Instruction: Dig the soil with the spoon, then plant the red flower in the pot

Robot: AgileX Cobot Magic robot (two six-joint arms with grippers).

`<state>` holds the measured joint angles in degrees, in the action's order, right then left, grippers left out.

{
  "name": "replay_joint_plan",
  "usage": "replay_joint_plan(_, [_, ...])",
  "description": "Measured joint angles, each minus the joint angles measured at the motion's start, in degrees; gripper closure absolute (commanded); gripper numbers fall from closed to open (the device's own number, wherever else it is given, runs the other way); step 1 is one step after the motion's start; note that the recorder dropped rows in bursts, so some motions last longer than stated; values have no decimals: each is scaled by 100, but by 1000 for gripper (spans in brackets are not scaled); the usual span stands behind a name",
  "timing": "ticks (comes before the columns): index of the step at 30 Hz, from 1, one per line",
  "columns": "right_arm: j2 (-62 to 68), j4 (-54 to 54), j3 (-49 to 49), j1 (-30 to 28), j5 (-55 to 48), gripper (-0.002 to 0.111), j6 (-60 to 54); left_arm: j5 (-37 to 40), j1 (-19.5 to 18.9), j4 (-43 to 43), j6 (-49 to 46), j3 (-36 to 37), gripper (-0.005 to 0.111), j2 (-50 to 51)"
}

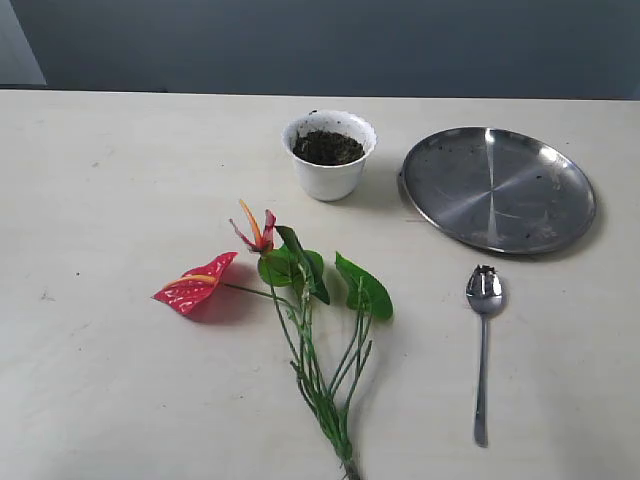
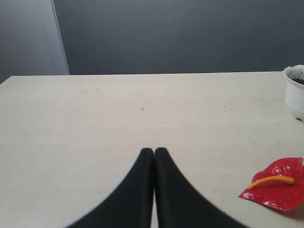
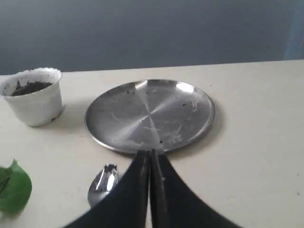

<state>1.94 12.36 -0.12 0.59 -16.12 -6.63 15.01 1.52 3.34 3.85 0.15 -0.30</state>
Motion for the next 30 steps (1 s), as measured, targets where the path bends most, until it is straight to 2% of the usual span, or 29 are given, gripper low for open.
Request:
replay_joint_plan(2, [0,525,0,0,448,106,114,0,0,0,0,0,105,0])
replay_joint_plan(5, [0,2880,0,0,841,106,345,0,0,0,0,0,105,0])
replay_joint_plan(8, [0,3556,0,0,774,106,368,0,0,0,0,0,105,0])
replay_joint_plan(13, [10,3645,-50,0,561,106,78,0,0,0,0,0,105,0])
replay_joint_plan(19, [436,3648,-1270,0,60,107,-1322,0,0,0,0,0,105,0])
replay_joint_plan(23, [1416,3646,-2269,0,-401,109,-2330,-10,0,0,0,0,105,0])
replay_joint_plan(30, [3942,3239,-3764,0,-1469,109,-2756,-10,0,0,0,0,105,0])
